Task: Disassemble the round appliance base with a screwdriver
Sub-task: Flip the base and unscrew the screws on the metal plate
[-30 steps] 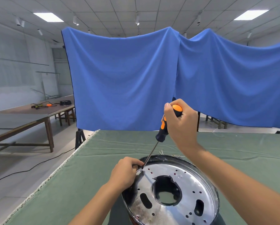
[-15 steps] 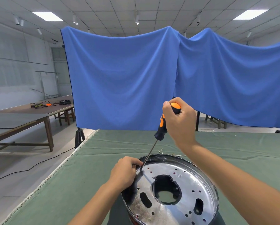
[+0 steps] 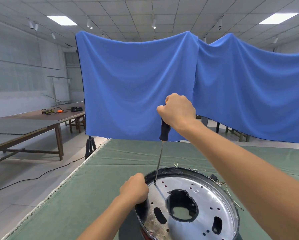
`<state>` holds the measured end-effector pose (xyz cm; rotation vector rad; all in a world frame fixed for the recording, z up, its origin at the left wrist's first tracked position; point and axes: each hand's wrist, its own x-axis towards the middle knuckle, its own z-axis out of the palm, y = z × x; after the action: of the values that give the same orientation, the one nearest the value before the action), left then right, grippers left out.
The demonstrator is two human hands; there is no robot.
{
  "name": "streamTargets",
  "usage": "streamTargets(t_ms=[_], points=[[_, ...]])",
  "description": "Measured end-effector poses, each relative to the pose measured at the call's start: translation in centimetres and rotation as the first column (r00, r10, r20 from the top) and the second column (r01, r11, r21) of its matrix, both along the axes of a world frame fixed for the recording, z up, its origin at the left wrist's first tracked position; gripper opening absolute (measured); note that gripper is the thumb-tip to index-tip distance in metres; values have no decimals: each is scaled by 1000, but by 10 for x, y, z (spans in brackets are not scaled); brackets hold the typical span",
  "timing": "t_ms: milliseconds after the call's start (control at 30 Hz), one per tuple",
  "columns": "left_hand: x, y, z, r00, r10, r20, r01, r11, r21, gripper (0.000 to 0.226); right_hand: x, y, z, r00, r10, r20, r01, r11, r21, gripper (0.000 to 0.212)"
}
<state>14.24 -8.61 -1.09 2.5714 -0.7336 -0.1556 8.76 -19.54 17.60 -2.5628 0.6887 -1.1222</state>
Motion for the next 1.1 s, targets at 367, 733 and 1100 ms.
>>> streamTargets(t_ms=[367,733,1100], points=[[16,3,13,991,-120,-58,121,993,8,17,-1,12,24,914,-228,-336,127,946,-297,21],[0,-12,2,1000,6,15,-7,996,85,9,0,-2,30,903,-95,-419,19,983,-182,21],[2,-7,-2,998,-53,42,50,997,67,17,-10,7,51,734,192,-652,-127,981,146,22]])
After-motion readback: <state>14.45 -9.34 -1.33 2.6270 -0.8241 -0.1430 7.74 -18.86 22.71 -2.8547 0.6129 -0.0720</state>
